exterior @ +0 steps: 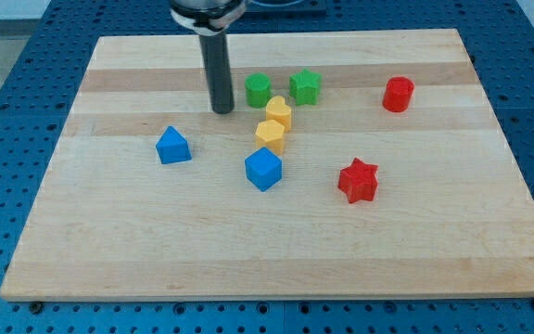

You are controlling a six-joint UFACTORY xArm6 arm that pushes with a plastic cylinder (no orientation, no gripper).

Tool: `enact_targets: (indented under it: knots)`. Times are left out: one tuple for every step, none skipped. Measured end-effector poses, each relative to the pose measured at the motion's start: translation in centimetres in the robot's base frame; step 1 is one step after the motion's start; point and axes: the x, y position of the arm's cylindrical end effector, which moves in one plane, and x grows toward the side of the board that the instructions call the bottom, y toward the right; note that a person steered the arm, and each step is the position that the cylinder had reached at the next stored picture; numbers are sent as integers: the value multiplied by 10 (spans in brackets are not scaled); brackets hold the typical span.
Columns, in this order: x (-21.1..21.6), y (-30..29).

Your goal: Push the blue triangle parallel to the yellow hexagon

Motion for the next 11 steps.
enact_targets:
  knots:
    - [0,-35]
    - [1,-60]
    - [23,-61]
    - [55,-61]
    - [79,-61]
    - [89,-62]
    - [118,-54]
    - [131,-41]
    - [130,-29]
    - [130,-17]
    - [123,-16]
